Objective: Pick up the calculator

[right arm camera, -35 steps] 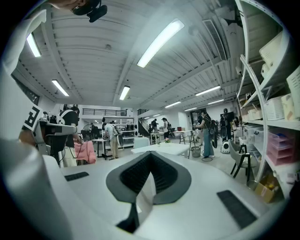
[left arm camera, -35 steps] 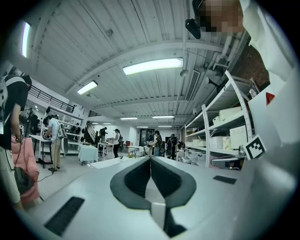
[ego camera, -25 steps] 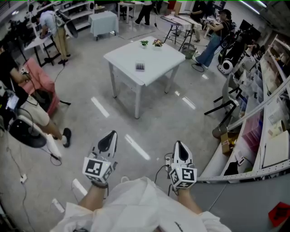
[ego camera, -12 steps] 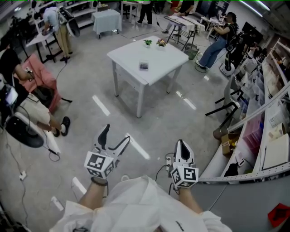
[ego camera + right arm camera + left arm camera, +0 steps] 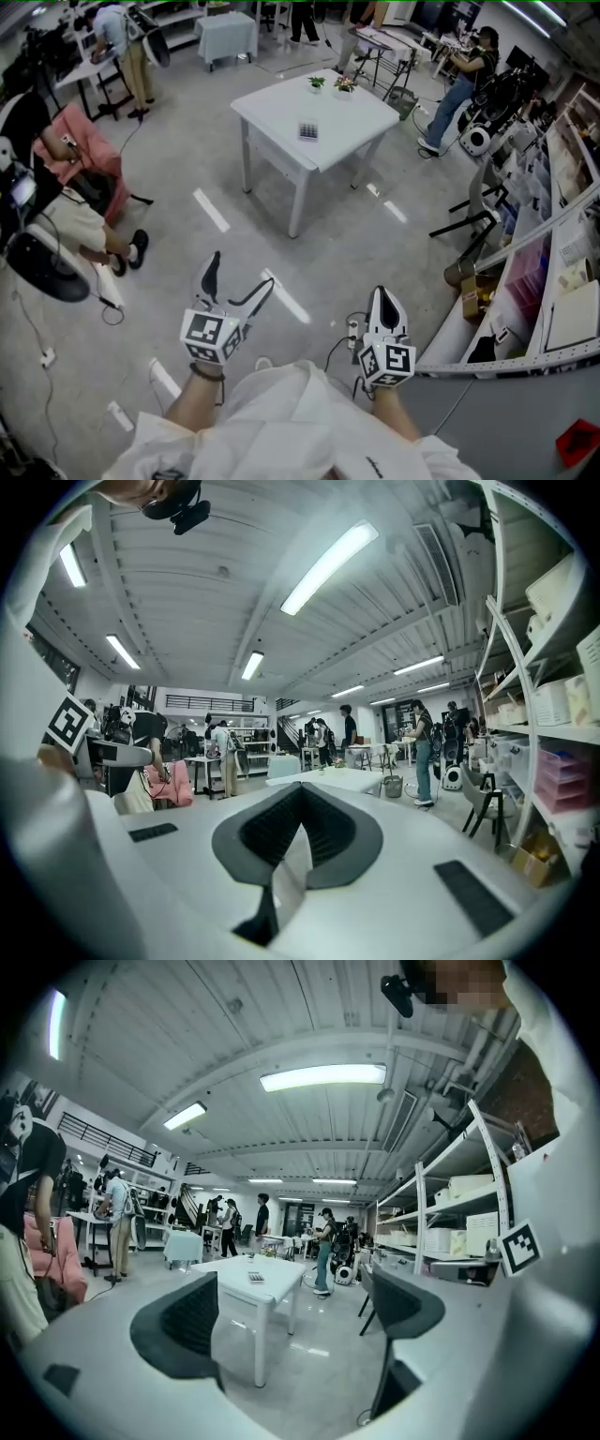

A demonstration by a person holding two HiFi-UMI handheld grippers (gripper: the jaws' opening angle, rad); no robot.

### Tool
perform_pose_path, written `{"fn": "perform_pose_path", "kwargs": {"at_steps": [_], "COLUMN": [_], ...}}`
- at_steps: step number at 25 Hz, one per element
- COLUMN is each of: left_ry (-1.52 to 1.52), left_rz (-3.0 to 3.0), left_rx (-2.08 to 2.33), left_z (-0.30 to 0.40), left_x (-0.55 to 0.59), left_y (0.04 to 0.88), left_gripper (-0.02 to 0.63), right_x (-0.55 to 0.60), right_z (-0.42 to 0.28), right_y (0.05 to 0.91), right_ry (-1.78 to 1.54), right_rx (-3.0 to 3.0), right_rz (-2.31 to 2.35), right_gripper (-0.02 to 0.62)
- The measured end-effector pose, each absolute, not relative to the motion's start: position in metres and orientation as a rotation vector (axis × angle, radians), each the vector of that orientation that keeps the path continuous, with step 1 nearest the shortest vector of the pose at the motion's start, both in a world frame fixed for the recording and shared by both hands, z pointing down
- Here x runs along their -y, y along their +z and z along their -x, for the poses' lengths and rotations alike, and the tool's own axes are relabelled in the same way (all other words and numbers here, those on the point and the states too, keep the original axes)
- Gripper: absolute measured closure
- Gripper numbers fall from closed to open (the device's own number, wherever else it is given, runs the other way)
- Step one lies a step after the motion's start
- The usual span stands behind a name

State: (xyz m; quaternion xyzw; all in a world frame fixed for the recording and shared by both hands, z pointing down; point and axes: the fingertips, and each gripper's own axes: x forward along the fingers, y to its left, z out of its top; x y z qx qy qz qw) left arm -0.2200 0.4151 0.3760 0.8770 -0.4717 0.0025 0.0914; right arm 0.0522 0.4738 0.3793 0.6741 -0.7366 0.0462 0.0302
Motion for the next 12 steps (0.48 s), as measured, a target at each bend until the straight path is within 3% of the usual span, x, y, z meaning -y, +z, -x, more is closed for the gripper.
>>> {"fn": "perform_pose_path", "kwargs": {"at_steps": [12], "left_ry": [0.015], "left_rz": [-2.584], "left_rx": [1.357], "left_z": [0.241], "left_x": [-0.418], "left_y": [0.395], "left_gripper": [0.117], "right_x": [-0.483], "right_z": [-0.028], "right_y": [0.395], "right_ry": [0.171], "right_rx": [2.235], "right_rz": [-2.092], "right_gripper": [0.578]}}
